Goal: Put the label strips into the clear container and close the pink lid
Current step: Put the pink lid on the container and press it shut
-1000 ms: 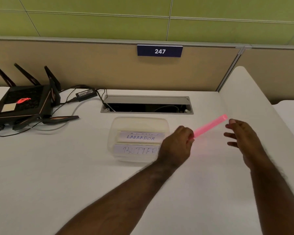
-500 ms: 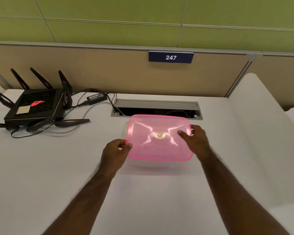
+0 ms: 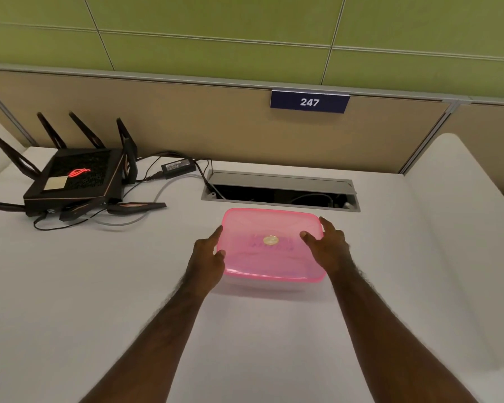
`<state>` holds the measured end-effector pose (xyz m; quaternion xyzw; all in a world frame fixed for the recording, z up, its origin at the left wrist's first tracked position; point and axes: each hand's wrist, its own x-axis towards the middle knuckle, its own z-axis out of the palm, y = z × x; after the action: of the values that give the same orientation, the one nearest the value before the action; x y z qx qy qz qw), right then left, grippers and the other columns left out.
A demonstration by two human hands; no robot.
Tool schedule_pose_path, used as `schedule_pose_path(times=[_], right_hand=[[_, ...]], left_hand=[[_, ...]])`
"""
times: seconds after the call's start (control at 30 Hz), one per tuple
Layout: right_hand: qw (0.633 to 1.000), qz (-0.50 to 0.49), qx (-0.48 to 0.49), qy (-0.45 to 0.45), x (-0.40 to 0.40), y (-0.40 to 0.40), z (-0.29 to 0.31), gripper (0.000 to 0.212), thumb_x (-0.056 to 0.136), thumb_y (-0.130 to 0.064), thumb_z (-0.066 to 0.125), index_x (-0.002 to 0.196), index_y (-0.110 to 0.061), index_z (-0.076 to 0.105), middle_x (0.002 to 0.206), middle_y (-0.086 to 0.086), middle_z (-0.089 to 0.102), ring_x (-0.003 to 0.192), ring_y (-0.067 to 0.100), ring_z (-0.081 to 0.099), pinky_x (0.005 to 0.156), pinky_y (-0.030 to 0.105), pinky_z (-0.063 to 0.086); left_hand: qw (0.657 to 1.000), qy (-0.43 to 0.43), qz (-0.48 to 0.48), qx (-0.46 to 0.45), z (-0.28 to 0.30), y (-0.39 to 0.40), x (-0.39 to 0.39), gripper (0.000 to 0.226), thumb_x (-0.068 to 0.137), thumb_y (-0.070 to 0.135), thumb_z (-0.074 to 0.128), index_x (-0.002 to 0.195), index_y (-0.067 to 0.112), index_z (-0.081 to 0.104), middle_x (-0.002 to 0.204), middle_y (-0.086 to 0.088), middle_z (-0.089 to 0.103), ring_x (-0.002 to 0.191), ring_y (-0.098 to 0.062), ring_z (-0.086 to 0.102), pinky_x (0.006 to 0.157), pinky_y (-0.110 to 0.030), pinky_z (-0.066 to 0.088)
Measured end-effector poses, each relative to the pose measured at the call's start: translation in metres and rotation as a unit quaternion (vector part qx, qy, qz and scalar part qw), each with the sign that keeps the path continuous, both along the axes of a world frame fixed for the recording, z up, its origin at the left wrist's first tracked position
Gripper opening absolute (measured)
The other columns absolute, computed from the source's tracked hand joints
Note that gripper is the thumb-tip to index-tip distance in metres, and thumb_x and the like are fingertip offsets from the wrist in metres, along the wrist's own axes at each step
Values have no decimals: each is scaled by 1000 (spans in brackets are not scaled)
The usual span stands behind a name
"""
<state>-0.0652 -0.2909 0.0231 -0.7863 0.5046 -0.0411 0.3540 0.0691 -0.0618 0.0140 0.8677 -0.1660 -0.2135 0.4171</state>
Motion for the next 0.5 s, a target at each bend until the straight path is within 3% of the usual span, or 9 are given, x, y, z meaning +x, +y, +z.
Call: schedule_pose_path(times=[0.1, 0.23, 0.33, 0.43, 0.5], right_hand=[[999, 3, 34, -16, 4, -7, -1, 66, 90, -54, 53, 147, -26, 34, 148, 14, 43, 132, 39, 44, 106, 53, 38], [995, -40, 64, -67, 14, -18, 3, 53, 92, -47, 54, 136, -17, 50, 139, 13, 54, 120, 34, 55, 100, 48, 48], [994, -47, 77, -62, 25, -28, 5, 49, 95, -47, 49, 109, -2, 66, 116, 19, 65, 104, 35, 61, 92, 41, 48], [987, -86, 115, -68, 33, -33, 7, 53, 93, -51, 50, 69, -5, 57, 91, 18, 62, 81, 30, 58, 81, 39, 45], [982, -95, 146, -68, 34, -38, 5, 53, 92, -53, 52, 77, -2, 57, 94, 17, 60, 80, 28, 58, 80, 37, 46]], left_hand=[[998, -4, -61, 1, -1, -2, 5, 53, 98, 7, 38, 146, 30, 35, 138, -8, 41, 115, -37, 56, 96, -49, 50], [996, -23, -82, 25, -3, -2, 12, 52, 98, 10, 38, 145, 33, 36, 131, -6, 46, 105, -29, 59, 89, -38, 52], [993, -56, -100, 38, -7, -2, 12, 52, 98, 11, 40, 146, 32, 35, 125, -6, 49, 95, -14, 55, 83, -24, 44], [991, -69, -105, 43, -8, -1, 10, 53, 97, 10, 39, 146, 31, 35, 123, -6, 49, 95, -13, 55, 85, -26, 45], [991, -76, -97, 51, -5, -4, 8, 54, 95, 9, 38, 145, 29, 36, 127, -7, 48, 106, -21, 57, 93, -35, 48]])
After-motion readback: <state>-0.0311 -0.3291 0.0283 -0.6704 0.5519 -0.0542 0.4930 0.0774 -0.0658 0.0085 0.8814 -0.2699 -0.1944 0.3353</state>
